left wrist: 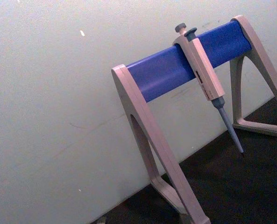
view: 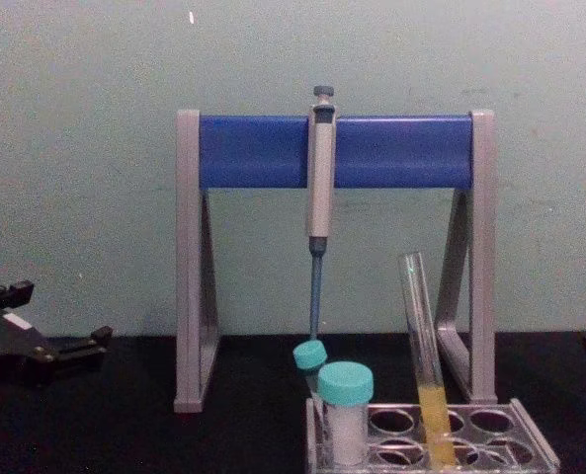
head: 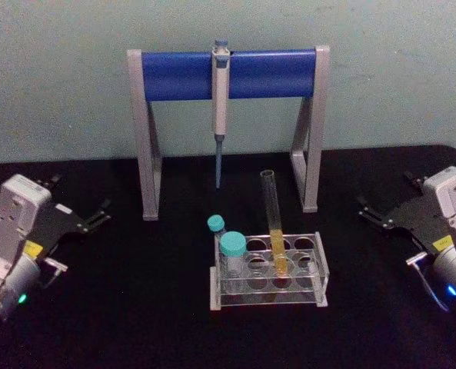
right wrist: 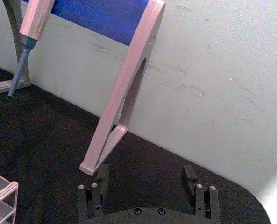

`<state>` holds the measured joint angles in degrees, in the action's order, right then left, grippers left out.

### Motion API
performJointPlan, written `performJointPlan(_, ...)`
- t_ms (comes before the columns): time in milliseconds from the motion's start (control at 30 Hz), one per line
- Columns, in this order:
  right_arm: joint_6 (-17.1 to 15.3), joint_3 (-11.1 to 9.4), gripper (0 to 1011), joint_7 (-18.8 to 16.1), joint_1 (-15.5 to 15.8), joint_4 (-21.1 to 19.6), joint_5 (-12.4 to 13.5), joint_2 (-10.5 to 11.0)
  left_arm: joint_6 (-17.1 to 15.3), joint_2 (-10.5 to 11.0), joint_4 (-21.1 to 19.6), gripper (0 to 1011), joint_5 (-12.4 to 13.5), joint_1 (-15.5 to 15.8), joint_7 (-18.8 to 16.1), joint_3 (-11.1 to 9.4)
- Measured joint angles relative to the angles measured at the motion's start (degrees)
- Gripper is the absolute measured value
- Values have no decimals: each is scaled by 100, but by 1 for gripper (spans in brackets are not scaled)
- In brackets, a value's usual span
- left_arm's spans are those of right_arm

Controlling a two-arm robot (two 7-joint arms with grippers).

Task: Pick up the test tube from the test tube rack, shake it, then place it back into the test tube rack.

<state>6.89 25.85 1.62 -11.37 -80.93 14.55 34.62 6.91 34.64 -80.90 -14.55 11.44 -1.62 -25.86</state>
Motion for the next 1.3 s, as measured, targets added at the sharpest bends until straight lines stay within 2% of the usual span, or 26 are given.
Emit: performJointPlan(1300,2,1,1000,0,-6,4,0,3,0,0,0,1010,0,0,0,0)
